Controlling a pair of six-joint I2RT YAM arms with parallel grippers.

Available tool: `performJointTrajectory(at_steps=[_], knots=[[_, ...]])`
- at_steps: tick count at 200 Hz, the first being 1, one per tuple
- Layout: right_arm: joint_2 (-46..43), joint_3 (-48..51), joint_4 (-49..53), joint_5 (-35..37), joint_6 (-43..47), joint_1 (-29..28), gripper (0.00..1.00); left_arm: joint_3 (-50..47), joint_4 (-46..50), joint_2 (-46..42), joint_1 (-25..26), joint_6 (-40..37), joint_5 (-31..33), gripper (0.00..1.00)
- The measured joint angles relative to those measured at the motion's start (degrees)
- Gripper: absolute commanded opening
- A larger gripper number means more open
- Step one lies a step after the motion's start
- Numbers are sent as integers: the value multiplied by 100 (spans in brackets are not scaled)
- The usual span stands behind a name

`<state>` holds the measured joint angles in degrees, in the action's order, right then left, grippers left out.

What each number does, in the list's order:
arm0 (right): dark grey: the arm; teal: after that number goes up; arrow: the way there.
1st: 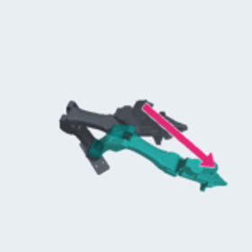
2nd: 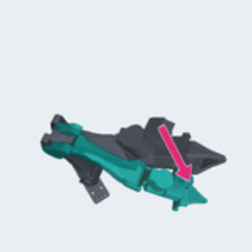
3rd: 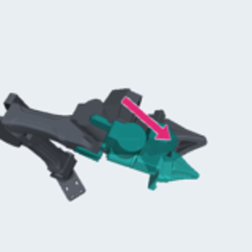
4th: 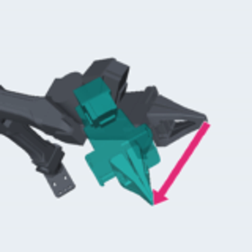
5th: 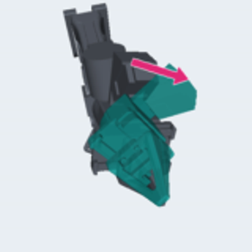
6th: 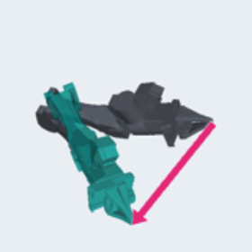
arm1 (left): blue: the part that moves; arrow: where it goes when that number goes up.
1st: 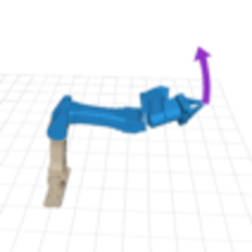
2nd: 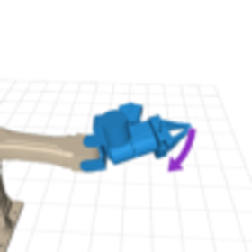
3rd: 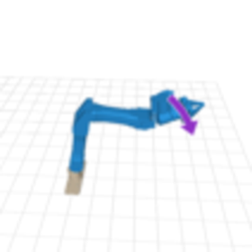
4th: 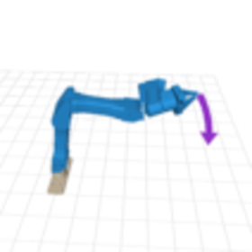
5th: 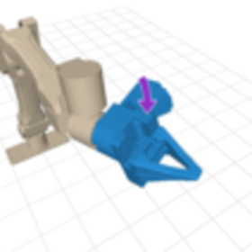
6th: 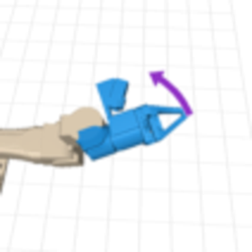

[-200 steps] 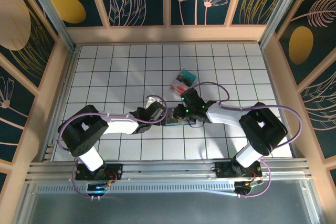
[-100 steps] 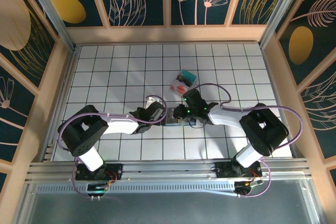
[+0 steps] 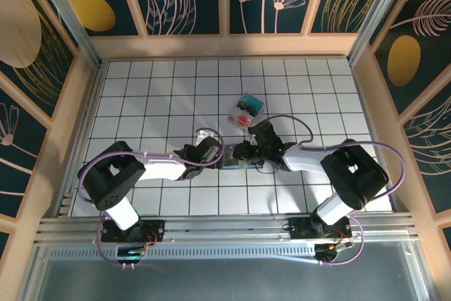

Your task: Take the credit cards out of the card holder

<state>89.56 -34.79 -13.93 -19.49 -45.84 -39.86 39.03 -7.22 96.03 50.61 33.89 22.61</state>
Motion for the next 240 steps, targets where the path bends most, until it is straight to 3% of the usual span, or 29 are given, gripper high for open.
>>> performJointTrajectory(at_steps=[240], knots=[[79,682,-1633,-1145,-428,426,18,229,323,144,52,393,214,99]])
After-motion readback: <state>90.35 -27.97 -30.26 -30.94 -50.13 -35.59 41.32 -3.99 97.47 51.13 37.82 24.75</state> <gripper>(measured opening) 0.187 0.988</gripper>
